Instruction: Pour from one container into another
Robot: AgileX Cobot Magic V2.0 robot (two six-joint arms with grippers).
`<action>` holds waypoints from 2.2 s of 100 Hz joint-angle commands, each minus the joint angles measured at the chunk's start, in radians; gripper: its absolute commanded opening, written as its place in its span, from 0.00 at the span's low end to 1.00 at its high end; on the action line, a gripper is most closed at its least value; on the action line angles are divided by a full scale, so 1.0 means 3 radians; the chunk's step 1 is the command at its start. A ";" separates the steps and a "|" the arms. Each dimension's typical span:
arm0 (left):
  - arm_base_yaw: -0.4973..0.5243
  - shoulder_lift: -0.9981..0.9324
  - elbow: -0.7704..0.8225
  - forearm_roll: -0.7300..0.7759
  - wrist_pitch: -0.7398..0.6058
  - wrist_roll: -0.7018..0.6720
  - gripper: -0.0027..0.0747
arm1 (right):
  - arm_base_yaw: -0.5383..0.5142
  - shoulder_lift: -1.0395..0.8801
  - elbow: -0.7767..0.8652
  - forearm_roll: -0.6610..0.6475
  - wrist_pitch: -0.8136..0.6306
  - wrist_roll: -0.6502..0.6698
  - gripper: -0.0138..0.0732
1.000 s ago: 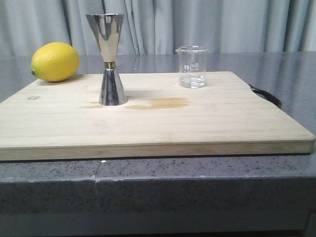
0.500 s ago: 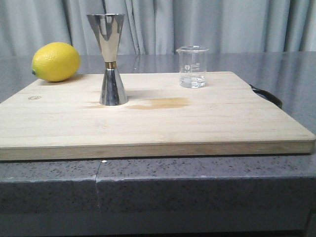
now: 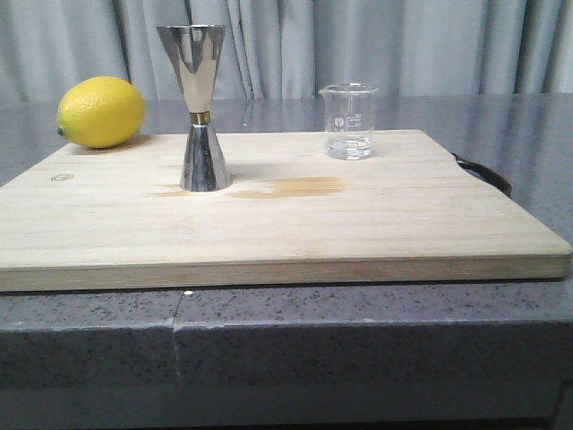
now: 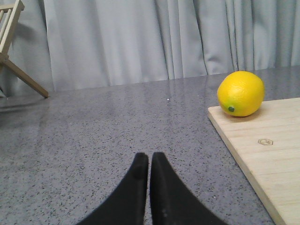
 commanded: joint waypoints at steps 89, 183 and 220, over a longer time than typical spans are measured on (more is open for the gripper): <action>0.0005 -0.0086 0.0122 -0.0042 -0.0221 0.0000 0.01 | -0.0014 0.0021 -0.0075 0.0013 -0.0194 -0.0013 0.08; 0.0005 -0.0086 0.0122 -0.0042 -0.0215 0.0000 0.01 | -0.0040 -0.0545 0.1026 0.1677 -0.0213 -0.0407 0.08; 0.0005 -0.0086 0.0122 -0.0042 -0.0215 0.0000 0.01 | -0.0040 -0.0545 0.1026 0.1684 -0.0187 -0.0424 0.08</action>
